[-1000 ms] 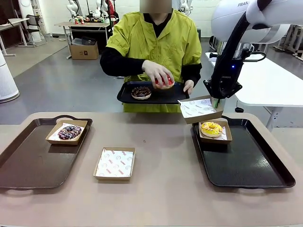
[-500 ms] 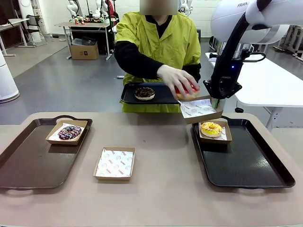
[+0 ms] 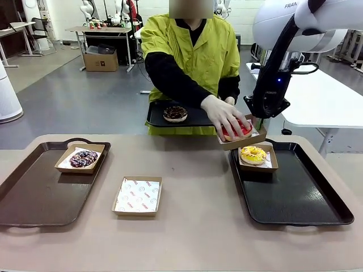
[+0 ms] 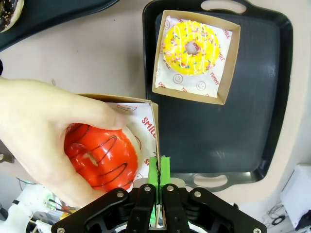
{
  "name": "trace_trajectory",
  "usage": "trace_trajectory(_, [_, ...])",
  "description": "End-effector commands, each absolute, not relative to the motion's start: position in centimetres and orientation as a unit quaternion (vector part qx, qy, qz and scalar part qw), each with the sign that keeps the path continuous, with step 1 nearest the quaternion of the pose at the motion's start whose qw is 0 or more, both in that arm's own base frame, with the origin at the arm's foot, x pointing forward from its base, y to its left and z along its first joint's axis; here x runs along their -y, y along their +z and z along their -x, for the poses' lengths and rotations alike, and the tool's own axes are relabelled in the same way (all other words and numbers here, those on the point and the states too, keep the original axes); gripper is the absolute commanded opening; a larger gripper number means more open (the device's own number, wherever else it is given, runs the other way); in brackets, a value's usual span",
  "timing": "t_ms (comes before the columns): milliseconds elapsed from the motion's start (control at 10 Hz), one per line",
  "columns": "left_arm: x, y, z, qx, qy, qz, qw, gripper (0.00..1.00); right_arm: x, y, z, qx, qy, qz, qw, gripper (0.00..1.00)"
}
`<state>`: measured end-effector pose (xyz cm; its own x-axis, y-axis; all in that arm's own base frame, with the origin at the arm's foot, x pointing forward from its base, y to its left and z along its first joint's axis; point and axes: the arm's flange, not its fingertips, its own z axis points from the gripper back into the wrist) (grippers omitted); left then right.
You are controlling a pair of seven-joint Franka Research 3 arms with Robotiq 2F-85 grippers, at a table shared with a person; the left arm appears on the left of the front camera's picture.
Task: Individually package the donuts and arrange them on the tray.
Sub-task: Place the picked Paper togo box on the Handle tray while simultaneously picking up another Paper togo box from the table with the other hand.
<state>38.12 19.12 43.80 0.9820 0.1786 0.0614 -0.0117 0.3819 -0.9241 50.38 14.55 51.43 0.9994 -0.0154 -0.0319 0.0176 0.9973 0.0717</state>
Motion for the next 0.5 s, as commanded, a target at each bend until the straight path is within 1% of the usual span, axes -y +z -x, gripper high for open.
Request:
trace_trajectory(0, [-19.27, 43.86, -37.96, 0.075, 0.056, 0.551, 0.829, 1.0, -14.47, 51.2, -49.99, -0.017, -0.011, -0.034, 0.999, 0.0])
trace_trajectory(400, [-19.27, 43.86, -37.96, 0.075, 0.056, 0.551, 0.829, 1.0, -14.47, 51.2, -49.99, -0.017, -0.011, -0.034, 0.999, 0.0])
